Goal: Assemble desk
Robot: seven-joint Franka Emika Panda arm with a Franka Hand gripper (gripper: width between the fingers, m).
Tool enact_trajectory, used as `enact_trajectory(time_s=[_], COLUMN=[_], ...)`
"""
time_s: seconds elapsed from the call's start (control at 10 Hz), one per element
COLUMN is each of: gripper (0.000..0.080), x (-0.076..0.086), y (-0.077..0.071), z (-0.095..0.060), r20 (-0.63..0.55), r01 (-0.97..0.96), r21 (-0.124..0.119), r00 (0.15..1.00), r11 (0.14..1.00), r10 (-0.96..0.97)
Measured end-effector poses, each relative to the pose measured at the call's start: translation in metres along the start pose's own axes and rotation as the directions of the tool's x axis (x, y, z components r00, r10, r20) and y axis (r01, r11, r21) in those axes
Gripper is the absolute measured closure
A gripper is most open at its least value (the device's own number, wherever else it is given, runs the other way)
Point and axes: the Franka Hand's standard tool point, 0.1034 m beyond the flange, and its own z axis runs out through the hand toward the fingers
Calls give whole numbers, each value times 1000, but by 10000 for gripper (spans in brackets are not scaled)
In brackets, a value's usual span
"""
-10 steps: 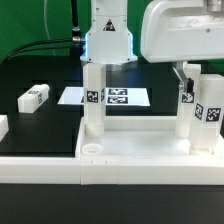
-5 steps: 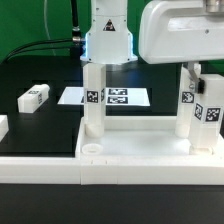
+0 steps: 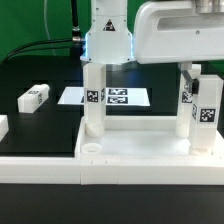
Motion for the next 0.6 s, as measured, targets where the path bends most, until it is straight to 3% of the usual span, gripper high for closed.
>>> enact_trajectory(time_s=[0.3,0.6], gripper=[509,509], x=[1,0], y=[3,5], z=[0,1], r20=[-1,20], r01=[-275,-658], r21=[8,11], r00=[962,753], r11=[961,753], r10=[275,658])
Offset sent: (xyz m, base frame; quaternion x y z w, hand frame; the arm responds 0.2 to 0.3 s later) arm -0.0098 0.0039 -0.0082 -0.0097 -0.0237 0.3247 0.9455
